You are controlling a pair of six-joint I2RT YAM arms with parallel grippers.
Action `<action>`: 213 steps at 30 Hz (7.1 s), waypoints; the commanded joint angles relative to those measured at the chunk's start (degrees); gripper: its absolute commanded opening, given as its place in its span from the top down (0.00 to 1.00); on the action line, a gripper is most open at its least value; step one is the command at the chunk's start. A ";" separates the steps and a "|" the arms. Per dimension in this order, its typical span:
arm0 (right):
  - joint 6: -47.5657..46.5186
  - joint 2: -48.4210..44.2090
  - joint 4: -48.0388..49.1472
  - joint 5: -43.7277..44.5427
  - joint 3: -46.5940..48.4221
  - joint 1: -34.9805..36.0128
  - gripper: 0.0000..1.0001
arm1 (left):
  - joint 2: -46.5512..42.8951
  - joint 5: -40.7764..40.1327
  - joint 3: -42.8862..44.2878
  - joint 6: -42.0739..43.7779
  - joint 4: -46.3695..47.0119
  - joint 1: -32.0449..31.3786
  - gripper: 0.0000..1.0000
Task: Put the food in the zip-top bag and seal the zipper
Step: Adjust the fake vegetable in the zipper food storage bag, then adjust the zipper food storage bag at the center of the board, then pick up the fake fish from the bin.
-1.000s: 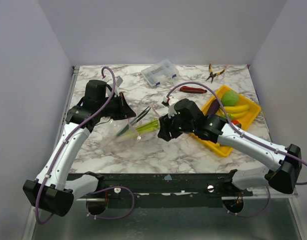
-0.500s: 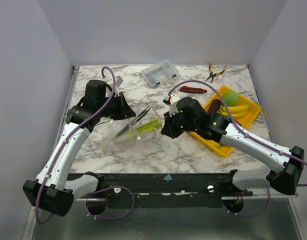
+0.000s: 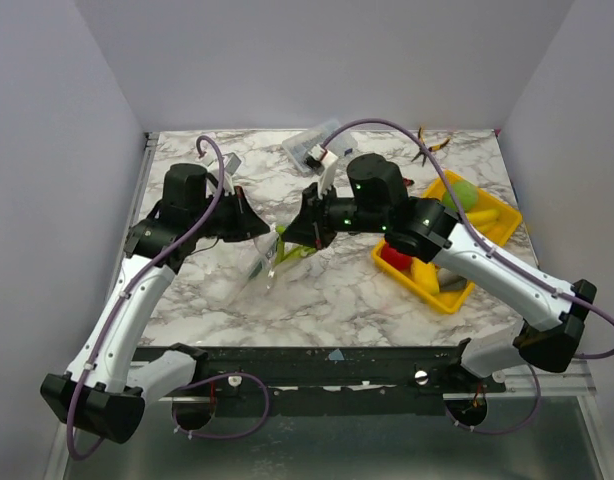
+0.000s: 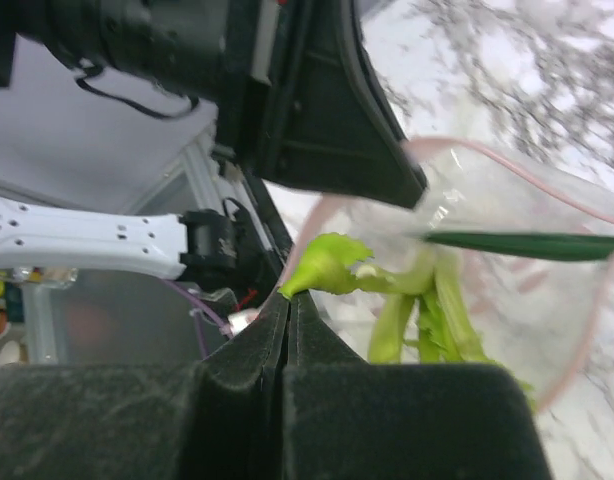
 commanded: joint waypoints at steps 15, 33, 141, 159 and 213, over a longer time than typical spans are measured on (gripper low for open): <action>15.53 11.10 17.12 -20.86 15.80 5.52 1.00 | -17.36 -9.30 -8.52 -2.16 12.09 0.16 1.00; 20.00 8.64 16.85 2.82 -1.61 -1.16 1.00 | -21.63 -4.83 -12.31 -5.22 15.22 0.25 1.00; 22.03 5.29 3.94 40.05 -3.27 8.41 0.73 | -3.09 -4.31 1.10 -2.04 3.73 4.67 1.00; 12.55 -14.59 -11.60 47.49 -22.38 -25.67 0.41 | 1.16 3.67 1.15 -4.88 9.08 4.39 1.00; 24.87 -10.51 -2.16 41.74 -42.26 -60.20 0.88 | 1.53 8.35 -5.58 -1.98 12.26 1.67 1.00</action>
